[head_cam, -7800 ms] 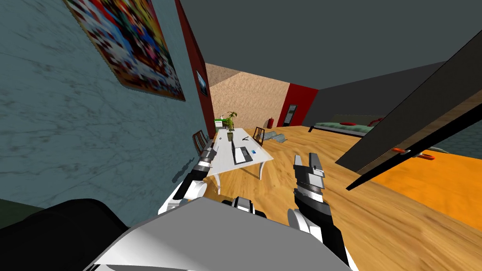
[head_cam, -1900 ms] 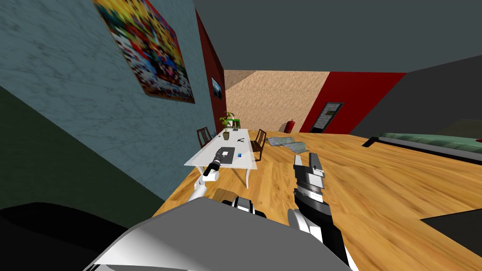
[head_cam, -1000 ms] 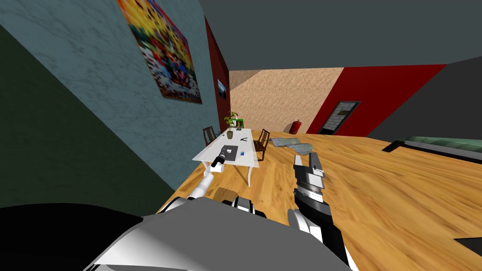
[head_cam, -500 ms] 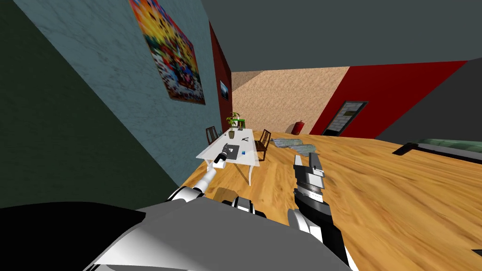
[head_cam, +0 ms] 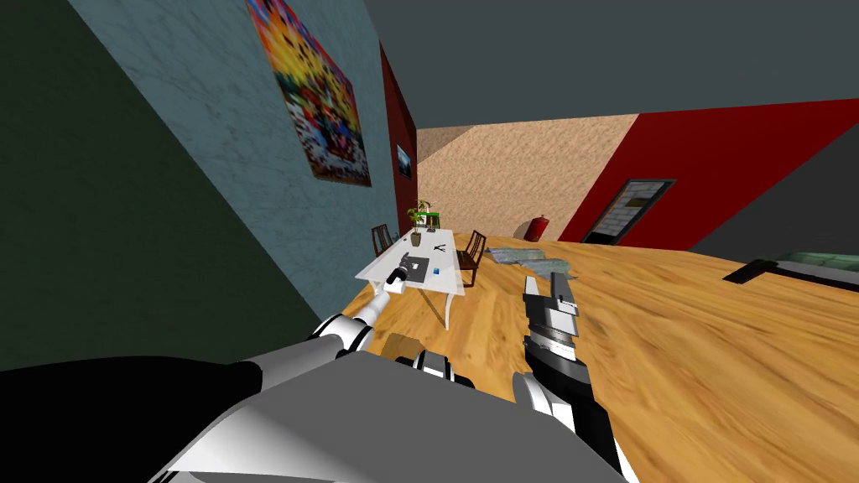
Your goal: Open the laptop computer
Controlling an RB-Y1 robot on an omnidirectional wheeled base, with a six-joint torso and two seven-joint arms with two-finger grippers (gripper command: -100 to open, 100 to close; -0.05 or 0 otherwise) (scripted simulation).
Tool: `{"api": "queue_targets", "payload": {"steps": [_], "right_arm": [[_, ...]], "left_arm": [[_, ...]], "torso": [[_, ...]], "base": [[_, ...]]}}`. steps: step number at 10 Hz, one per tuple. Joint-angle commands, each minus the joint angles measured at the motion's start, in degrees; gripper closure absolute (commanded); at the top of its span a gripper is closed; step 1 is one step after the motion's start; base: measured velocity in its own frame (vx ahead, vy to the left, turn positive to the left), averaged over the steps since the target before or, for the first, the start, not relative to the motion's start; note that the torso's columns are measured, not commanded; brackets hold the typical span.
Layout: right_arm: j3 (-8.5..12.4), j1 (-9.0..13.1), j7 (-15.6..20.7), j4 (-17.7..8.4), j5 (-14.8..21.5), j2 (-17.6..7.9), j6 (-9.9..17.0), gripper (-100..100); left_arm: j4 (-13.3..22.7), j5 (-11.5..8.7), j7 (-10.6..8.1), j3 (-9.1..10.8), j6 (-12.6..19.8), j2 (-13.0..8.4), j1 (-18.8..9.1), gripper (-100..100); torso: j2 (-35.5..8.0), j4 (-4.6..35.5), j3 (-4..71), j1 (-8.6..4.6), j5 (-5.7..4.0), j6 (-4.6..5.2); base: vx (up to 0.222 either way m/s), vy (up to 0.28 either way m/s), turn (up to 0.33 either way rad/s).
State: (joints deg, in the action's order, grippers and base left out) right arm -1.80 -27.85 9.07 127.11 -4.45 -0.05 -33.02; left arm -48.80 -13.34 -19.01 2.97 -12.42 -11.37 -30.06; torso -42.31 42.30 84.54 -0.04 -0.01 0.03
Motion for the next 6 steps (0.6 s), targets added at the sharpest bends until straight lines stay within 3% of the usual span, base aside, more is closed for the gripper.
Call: {"api": "queue_targets", "payload": {"steps": [1, 3, 4, 5, 6], "right_arm": [[0.01, -0.01, 0.0, 0.0, 0.0, 0.0, 0.0, 0], [0.0, 0.0, 0.0, 0.0, 0.0, 0.0, 0.0, 0], [0.0, -0.01, 0.0, 0.0, 0.0, 0.0, 0.0, 0], [0.0, -0.01, 0.0, 0.0, 0.0, 0.0, 0.0, 0], [0.01, -0.01, 0.0, 0.0, 0.0, 0.0, 0.0, 0]], "left_arm": [[4.43, 0.88, -1.29, -0.65, -0.24, -0.91, -4.57, -100], [7.47, 0.88, -1.29, -0.65, -0.24, -0.91, -7.42, -100], [8.0, 0.88, -1.29, -0.65, -0.24, -0.91, -7.42, -100], [9.4, 1.64, -2.84, -1.46, -1.14, -2.05, -9.58, -100], [12.17, 1.64, -2.84, -1.46, -1.14, -2.05, -11.78, -100]], "torso": [[-0.04, 0.0, 0.0, 0.07, 0.01, -0.08], [0.11, -0.03, 0.08, 0.01, 0.0, 0.0], [0.21, -0.07, 0.14, 0.02, 0.01, -0.03], [0.2, -0.07, 0.14, 0.06, 0.02, -0.04], [-0.06, 0.0, -0.01, 0.1, 0.02, -0.1]], "base": [[-0.086, -0.007, 0.129], [-0.027, -0.007, 0.005], [0.007, -0.002, -0.004], [-0.06, -0.005, 0.259], [-0.081, -0.015, 0.12]]}}
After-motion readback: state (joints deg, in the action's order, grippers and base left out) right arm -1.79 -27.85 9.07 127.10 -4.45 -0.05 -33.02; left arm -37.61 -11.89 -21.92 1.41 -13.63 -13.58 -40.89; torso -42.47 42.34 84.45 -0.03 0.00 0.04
